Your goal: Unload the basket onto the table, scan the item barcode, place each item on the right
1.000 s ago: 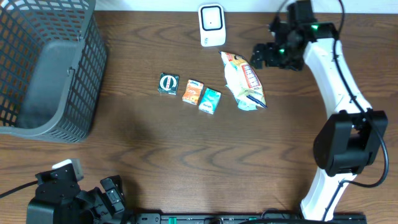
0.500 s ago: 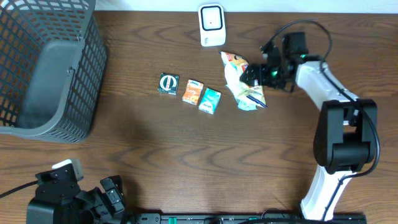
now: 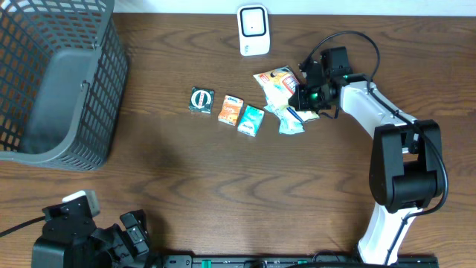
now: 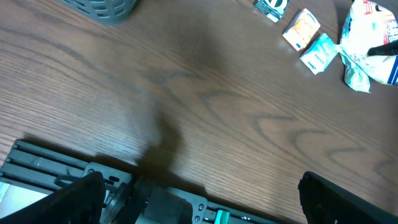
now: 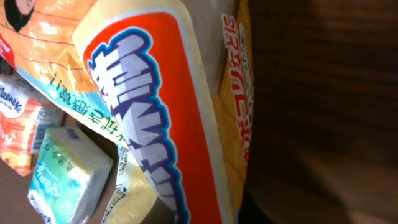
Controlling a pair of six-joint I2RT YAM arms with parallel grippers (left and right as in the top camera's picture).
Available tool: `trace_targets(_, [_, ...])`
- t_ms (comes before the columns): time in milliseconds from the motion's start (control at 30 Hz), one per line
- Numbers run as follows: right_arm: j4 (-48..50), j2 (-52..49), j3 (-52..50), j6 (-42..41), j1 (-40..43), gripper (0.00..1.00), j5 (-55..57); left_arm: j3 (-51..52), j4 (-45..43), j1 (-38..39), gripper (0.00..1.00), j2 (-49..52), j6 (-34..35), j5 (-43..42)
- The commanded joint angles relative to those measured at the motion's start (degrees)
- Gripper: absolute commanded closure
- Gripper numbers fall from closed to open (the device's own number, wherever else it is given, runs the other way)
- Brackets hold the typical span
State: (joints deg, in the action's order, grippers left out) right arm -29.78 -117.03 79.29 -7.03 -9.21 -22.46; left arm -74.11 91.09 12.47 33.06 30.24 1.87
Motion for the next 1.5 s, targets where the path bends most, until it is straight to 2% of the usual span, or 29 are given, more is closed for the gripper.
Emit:
trace_targets(0, [-2.3, 2.0, 4.1, -1.2, -0.5, 0.99, 1.4, 0.0, 0.0, -0.2, 0.02, 0.0, 0.5, 0.5])
trace_targets(167, [-2.2, 6.6, 8.9, -1.4, -0.7, 0.98, 2.0, 0.0, 0.0, -0.2, 0.02, 0.0, 0.5, 0.5])
trace_targets(300, [1.5, 8.2, 11.3, -4.7, -2.0, 0.98, 9.0, 0.0, 0.0, -0.2, 0.02, 0.0, 0.5, 0.5])
trace_targets(533, [19.8, 7.0, 11.8, -4.7, -9.0, 0.99, 23.4, 0.0, 0.0, -0.2, 0.02, 0.0, 0.5, 0.5])
trace_targets(733, [36.2, 1.2, 11.8, -4.7, -13.0, 0.99, 34.8, 0.0, 0.0, -0.2, 0.02, 0.0, 0.5, 0.5])
trace_targets(900, [50.1, -6.3, 11.8, -8.1, -13.4, 0.99, 34.8, 0.0, 0.0, -0.2, 0.02, 0.0, 0.5, 0.5])
trace_targets(1100, [61.7, -12.4, 11.8, -9.2, -13.2, 0.99, 34.0, 0.0, 0.0, -0.2, 0.02, 0.0, 0.5, 0.5])
trace_targets(1467, [61.7, -9.8, 11.8, -9.2, -10.4, 0.99, 29.2, 0.0, 0.0, -0.2, 0.02, 0.0, 0.5, 0.5])
